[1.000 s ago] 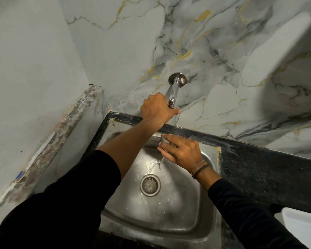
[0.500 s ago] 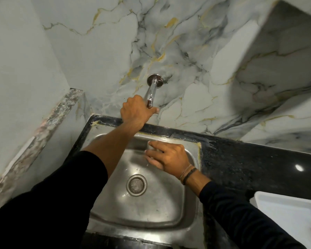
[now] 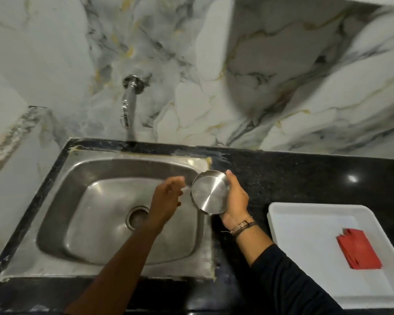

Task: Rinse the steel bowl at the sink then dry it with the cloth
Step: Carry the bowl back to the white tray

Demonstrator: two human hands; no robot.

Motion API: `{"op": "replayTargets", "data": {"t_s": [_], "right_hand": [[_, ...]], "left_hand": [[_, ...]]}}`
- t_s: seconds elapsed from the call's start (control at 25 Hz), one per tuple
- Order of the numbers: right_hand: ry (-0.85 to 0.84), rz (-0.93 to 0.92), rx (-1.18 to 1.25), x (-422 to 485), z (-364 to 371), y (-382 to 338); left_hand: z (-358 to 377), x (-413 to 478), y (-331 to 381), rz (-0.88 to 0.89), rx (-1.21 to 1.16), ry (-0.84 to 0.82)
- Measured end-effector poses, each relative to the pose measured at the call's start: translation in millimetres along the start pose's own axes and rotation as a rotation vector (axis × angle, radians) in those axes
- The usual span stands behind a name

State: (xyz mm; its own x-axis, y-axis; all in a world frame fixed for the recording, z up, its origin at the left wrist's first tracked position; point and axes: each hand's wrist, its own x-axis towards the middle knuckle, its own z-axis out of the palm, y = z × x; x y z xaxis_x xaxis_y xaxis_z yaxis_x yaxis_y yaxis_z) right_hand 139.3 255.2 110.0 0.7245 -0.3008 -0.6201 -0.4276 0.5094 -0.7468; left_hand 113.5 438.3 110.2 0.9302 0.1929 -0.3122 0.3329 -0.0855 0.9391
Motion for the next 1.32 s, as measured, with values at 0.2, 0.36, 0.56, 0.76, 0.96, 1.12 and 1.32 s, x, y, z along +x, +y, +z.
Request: {"op": "replayTargets", "data": {"t_s": [0.2, 0.36, 0.56, 0.76, 0.96, 1.12, 1.32], "right_hand": [[0.101, 0.066, 0.041, 12, -115, -30], [0.122, -0.024, 0.027, 31, -233, -50], [0.163, 0.046, 0.016, 58, -336, -65], [0.135, 0.067, -0.107, 78, -383, -81], [0.094, 0.069, -0.102, 83, -397, -83], [0.048, 0.075, -0.145, 85, -398, -83], [0.091, -0.343, -0.707, 96, -427, -110]], "left_hand": [[118, -78, -14, -0.072, -0.155, -0.142], [235, -124, -32, -0.137, -0.179, -0.194], [335, -150, -54, -0.221, -0.177, -0.11], [394, -159, -64, -0.326, -0.13, -0.043], [411, -163, -64, -0.285, -0.084, -0.044], [414, -166, -56, -0.277, -0.16, -0.058], [409, -168, -66, -0.272, -0.257, -0.042]]}}
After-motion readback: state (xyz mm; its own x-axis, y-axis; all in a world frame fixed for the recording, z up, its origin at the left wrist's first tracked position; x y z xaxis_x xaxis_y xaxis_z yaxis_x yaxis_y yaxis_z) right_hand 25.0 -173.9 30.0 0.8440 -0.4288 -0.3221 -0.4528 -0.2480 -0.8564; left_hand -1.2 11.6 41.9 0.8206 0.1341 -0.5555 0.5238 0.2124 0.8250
